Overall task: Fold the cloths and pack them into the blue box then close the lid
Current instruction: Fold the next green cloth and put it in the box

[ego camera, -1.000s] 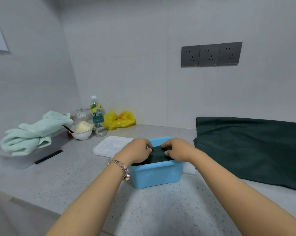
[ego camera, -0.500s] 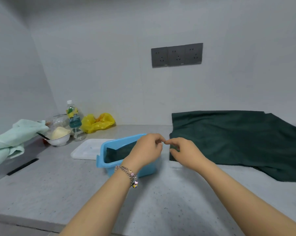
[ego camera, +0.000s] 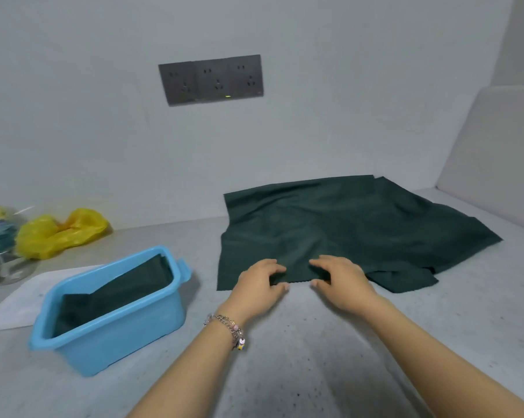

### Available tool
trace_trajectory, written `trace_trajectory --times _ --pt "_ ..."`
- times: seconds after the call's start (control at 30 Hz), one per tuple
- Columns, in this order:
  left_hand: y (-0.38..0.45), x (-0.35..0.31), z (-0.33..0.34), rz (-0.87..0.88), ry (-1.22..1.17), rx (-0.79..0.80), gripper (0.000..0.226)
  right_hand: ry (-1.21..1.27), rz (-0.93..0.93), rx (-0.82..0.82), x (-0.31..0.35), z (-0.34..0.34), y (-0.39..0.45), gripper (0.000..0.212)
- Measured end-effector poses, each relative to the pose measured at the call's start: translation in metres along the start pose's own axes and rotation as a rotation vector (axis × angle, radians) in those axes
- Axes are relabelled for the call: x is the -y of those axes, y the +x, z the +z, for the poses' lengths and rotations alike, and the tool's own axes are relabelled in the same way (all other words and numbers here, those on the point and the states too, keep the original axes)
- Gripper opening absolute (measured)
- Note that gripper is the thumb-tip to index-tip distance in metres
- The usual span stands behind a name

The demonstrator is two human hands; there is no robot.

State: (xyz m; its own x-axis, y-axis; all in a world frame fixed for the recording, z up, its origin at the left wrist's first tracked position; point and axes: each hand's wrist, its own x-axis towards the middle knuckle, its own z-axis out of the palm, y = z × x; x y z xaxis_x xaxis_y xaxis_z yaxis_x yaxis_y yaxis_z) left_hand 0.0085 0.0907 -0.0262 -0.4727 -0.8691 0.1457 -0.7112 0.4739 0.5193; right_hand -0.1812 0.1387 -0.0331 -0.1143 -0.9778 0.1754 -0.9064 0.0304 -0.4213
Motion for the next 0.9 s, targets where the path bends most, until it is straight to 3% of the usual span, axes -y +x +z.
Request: trace_trajectory --times 0.1,0.27,0.4,0.53,0.67,0.73,0.9 --pt "0.008 0.007 0.023 -0.008 0.09 0.112 0.05 -0.115 0.038 0.032 -0.027 0.012 0.0 0.052" --pt "0.006 0.01 0.028 -0.017 0.099 -0.038 0.042 -0.117 -0.026 -0.191 -0.032 0.024 -0.009 0.036" --pt "-0.007 -0.002 0.021 -0.049 0.13 -0.122 0.023 -0.084 -0.059 -0.226 -0.027 0.015 -0.023 0.022" --pt "-0.031 -0.003 0.018 0.014 0.149 -0.12 0.019 -0.1 -0.164 -0.275 -0.021 0.01 -0.05 0.007" --pt "-0.058 -0.002 0.009 0.094 0.11 -0.156 0.022 -0.09 -0.257 -0.418 -0.008 0.005 -0.072 0.019" --pt "-0.072 -0.004 0.002 0.1 0.045 -0.137 0.019 -0.119 -0.246 -0.378 0.001 -0.001 -0.083 0.006" --pt "-0.11 -0.014 -0.01 0.081 0.133 0.018 0.019 -0.196 -0.19 -0.213 0.013 -0.003 -0.113 0.024"
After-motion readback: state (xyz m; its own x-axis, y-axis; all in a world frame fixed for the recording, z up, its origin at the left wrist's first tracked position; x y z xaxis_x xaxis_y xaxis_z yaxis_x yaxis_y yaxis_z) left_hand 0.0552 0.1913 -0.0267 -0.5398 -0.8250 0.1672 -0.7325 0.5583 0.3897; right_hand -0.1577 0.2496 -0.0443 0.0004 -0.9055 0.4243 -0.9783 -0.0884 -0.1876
